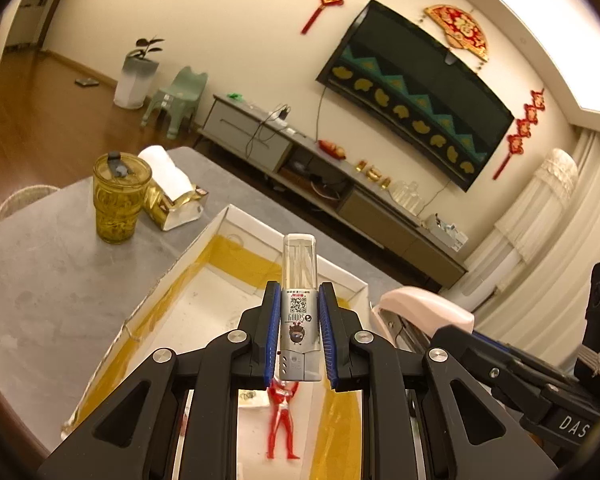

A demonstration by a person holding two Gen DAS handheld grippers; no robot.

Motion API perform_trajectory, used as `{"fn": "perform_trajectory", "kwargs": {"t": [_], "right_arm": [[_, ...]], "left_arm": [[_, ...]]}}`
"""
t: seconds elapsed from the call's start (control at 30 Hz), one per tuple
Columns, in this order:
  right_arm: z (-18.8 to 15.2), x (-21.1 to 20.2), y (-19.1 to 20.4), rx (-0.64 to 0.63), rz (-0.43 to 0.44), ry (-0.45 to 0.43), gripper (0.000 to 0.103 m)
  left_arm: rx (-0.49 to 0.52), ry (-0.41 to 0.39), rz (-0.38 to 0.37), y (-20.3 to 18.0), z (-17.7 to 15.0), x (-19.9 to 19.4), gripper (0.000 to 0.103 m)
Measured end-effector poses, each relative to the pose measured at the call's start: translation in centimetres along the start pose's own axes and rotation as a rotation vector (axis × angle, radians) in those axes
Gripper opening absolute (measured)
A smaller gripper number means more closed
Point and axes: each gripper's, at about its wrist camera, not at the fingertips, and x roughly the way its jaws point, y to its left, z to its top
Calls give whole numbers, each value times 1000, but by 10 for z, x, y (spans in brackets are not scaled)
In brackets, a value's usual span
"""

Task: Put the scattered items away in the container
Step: 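Open both grippers to drop the stick and stapler into the box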

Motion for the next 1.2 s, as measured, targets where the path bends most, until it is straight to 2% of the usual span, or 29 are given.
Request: {"fn": "perform_trajectory", "kwargs": {"t": [0.37, 0.57, 0.6, 0.63, 0.67, 0.73, 0.87, 1.0, 1.2], "right_arm": [[30, 55, -26, 15, -83, 113, 28], [46, 94, -47, 35, -126, 176, 28], [46, 100, -50, 38, -126, 190, 28], [46, 106, -55, 49, -119, 205, 29], [45, 112, -61, 68, -106, 223, 29], [40, 115, -70, 97, -98, 236, 33], [27, 86, -75, 102, -52, 200, 33], [9, 33, -75, 89, 27, 154, 35], [-46, -43, -82, 63, 167, 37, 50]], "left_arm": [[49, 153, 20, -7, 21, 73, 20], [32, 174, 67, -2, 25, 97, 20], [13, 179, 73, 2, 26, 100, 25], [-10, 186, 81, 7, 25, 103, 35], [-29, 194, 82, 12, 25, 105, 54], [-51, 208, 71, 19, 23, 107, 56], [-84, 189, 53, 30, 26, 96, 56], [-109, 149, 29, 34, 26, 79, 56], [-63, 23, -105, 2, 16, 44, 55]]}}
